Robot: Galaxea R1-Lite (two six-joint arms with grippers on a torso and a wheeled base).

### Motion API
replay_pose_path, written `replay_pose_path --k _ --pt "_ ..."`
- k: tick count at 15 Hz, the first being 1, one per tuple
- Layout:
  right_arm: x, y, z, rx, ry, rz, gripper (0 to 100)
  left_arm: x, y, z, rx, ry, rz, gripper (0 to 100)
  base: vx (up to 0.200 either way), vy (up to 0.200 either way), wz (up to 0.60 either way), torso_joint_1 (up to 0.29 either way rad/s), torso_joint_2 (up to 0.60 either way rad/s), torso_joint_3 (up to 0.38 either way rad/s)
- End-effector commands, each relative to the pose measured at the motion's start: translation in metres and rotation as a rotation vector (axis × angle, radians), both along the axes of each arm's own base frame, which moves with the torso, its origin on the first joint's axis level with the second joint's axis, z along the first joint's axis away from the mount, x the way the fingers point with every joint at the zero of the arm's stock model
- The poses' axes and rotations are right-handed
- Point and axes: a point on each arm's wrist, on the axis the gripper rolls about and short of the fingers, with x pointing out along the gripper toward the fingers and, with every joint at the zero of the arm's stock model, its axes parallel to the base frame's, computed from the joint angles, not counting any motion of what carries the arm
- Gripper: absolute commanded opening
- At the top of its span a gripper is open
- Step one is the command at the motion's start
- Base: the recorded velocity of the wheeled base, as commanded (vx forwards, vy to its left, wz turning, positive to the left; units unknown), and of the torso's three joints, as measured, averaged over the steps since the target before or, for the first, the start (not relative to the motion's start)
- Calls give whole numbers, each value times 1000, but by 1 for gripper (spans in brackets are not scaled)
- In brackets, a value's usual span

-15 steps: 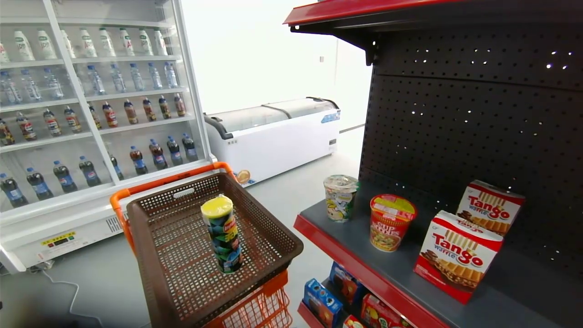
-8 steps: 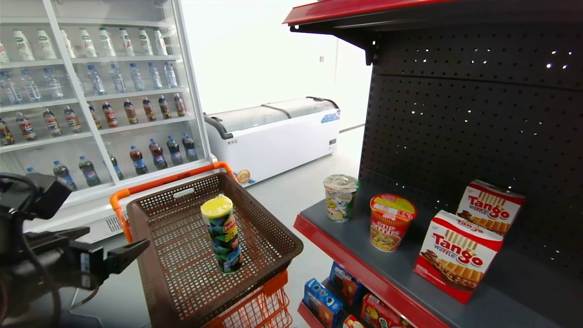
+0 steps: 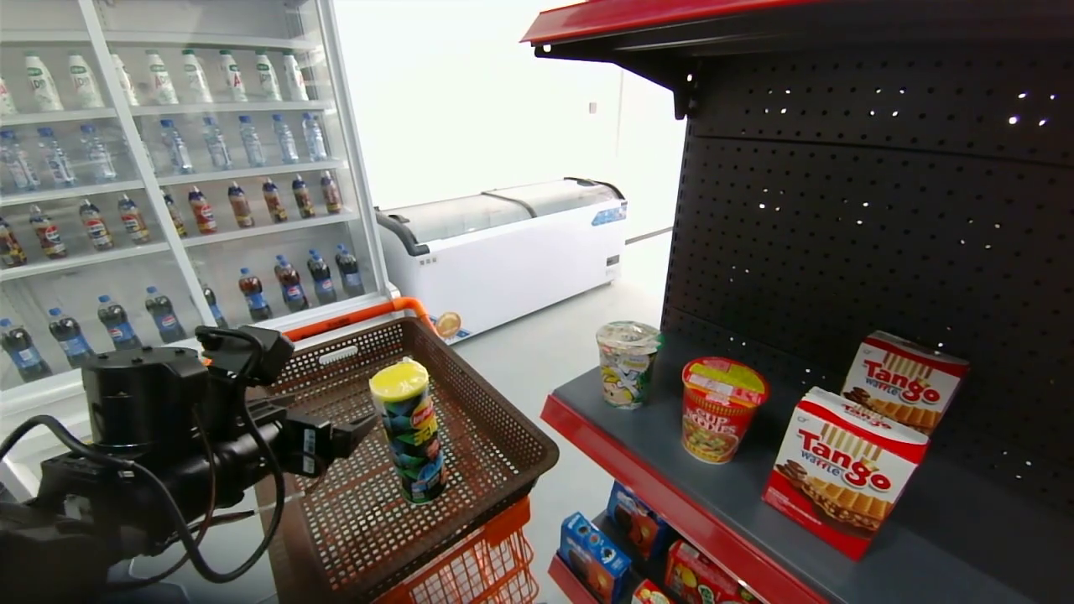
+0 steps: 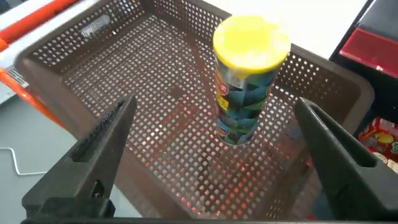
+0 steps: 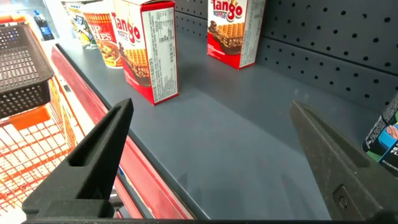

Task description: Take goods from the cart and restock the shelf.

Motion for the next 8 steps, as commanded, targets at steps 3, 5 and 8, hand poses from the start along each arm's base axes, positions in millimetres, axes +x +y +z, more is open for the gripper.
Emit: replay_pose_path --k 3,5,8 --pt "0 0 0 0 0 0 100 24 -7 -42 3 41 -16 100 0 0 0 0 0 0" --pt "0 0 0 0 1 0 100 33 -12 -58 11 30 -29 100 0 0 0 0 0 0" --pt "0 0 0 0 1 0 100 47 -15 -81 10 -21 -32 100 0 0 0 0 0 0"
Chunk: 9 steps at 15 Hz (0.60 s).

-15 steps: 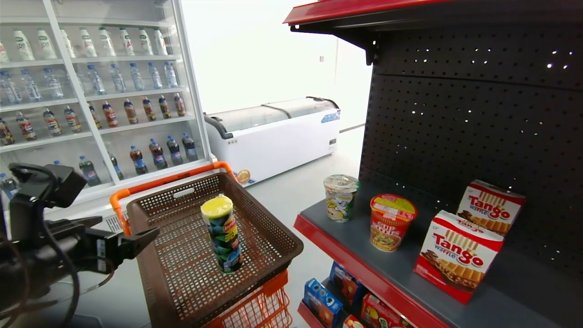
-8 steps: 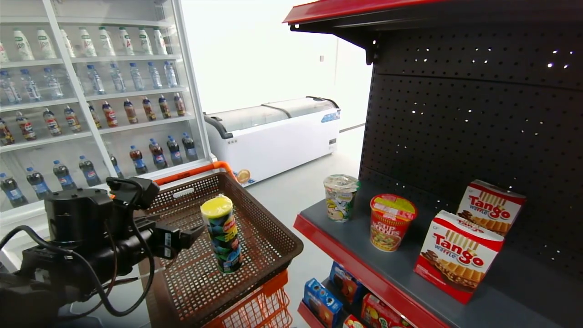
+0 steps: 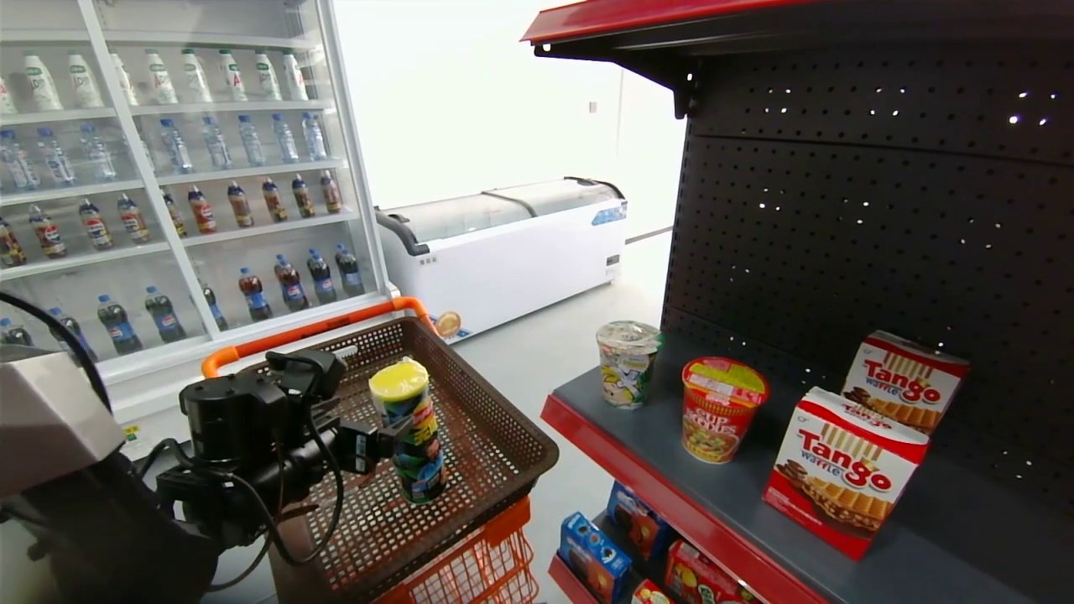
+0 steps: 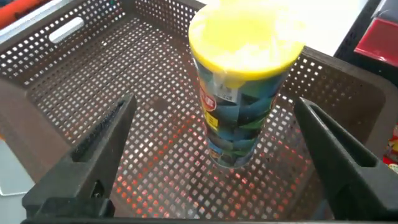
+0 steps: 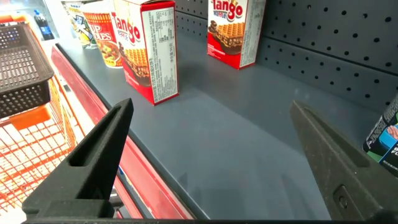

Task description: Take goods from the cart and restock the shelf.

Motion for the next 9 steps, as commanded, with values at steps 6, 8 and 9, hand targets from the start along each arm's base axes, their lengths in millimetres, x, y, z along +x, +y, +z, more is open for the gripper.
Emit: replay_pose_path --k 6,8,9 --pt "0 0 0 0 1 0 100 28 -14 -54 29 29 -38 100 0 0 0 0 0 0" --pt "0 0 0 0 1 0 100 35 -16 -58 46 11 -46 100 0 0 0 0 0 0" --pt "0 0 0 0 1 0 100 43 -16 -59 44 -1 -44 100 0 0 0 0 0 0"
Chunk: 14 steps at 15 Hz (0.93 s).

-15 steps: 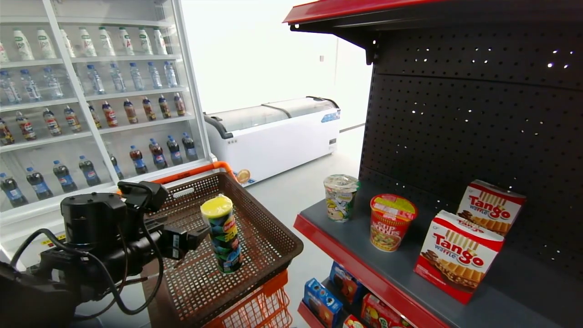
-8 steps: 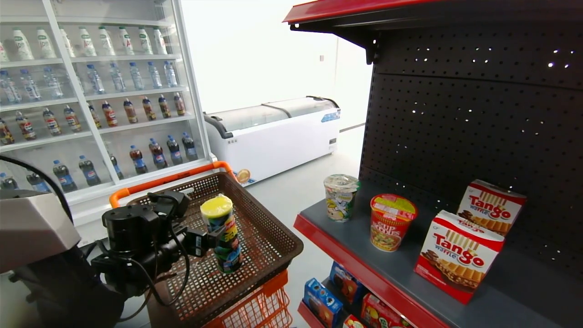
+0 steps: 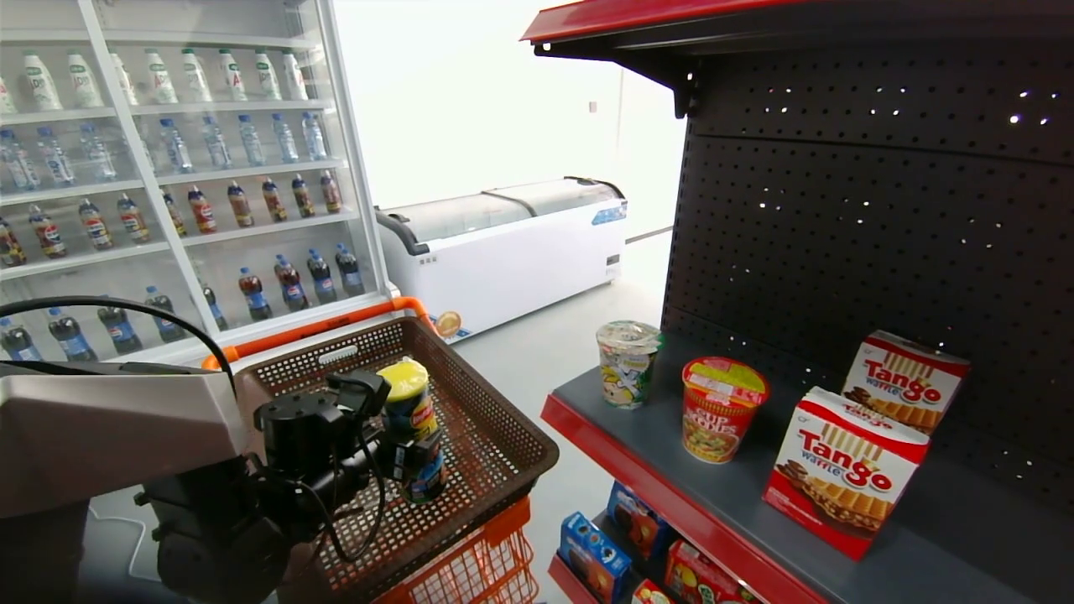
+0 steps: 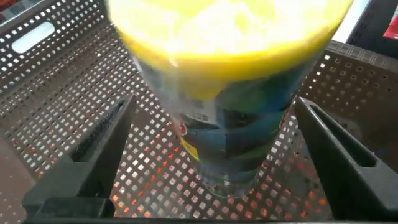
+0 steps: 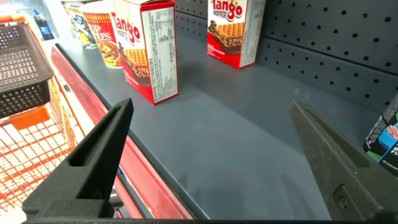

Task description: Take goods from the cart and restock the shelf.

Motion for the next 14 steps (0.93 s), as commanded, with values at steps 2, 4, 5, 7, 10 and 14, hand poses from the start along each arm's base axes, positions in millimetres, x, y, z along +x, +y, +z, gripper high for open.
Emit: replay_pose_path --k 2,4,5,7,10,14 --pt "0 0 0 0 1 0 100 17 -2 -13 0 -4 3 100 0 0 0 0 0 0" --pt "0 0 0 0 1 0 100 19 -2 -16 1 6 3 100 0 0 0 0 0 0" --pt "0 0 0 0 0 0 100 19 -3 -17 2 12 1 100 0 0 0 0 0 0" --pt "0 0 0 0 1 0 100 24 -3 -19 2 9 3 100 0 0 0 0 0 0" --pt "0 0 0 0 1 0 100 25 -4 -18 -1 1 3 0 0 0 0 0 0 0" --pt "0 0 0 0 1 0 100 17 -3 14 34 18 28 0 0 0 0 0 0 0"
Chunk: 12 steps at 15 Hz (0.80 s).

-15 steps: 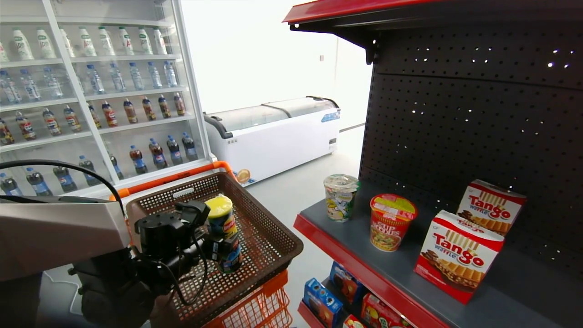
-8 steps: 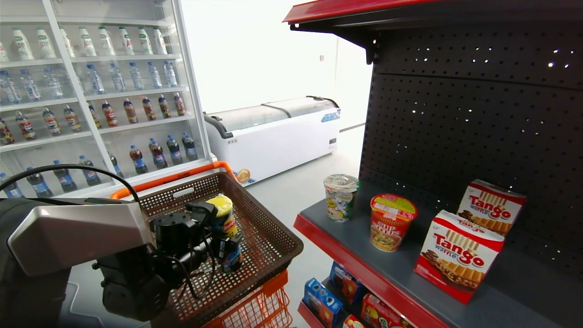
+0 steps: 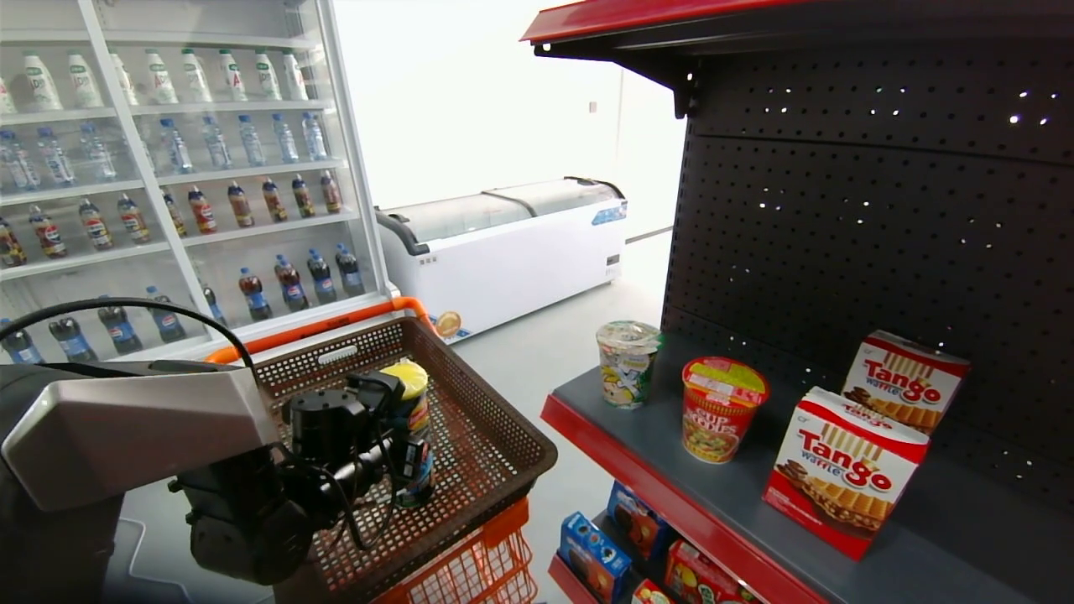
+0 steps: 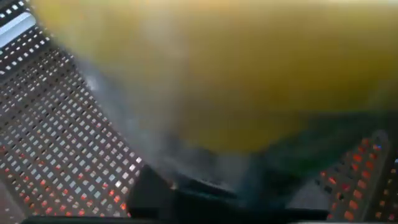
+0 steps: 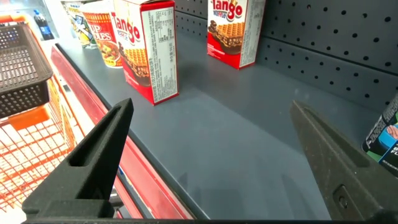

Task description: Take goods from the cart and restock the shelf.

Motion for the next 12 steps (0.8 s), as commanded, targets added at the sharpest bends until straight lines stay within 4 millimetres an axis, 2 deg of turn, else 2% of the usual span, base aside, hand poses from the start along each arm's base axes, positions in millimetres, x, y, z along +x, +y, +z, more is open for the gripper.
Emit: replay_pose_path --k 1,3,4,5,6,8,9,10,11,12 --pt "0 0 0 0 0 0 100 -4 1 43 -7 -70 17 0 0 0 0 0 0 0" --pt "0 0 0 0 1 0 100 -17 6 80 -3 -97 27 0 0 0 0 0 0 0" --pt "0 0 0 0 1 0 100 -32 9 114 -18 -102 39 0 0 0 0 0 0 0" --pt "0 0 0 0 1 0 100 -41 11 136 -54 -113 52 0 0 0 0 0 0 0" --pt "0 0 0 0 1 0 100 -57 14 160 -102 -130 68 0 0 0 0 0 0 0" --pt "0 0 0 0 1 0 100 -91 20 189 -164 -137 72 0 0 0 0 0 0 0" --pt "0 0 0 0 1 0 100 -104 22 193 -201 -130 77 0 0 0 0 0 0 0" --pt "0 0 0 0 1 0 100 -135 26 199 -256 -136 87 0 0 0 0 0 0 0" --pt "0 0 0 0 1 0 100 -145 27 200 -255 -145 84 0 0 0 0 0 0 0" --pt "0 0 0 0 1 0 100 -171 32 200 -247 -179 76 0 0 0 0 0 0 0"
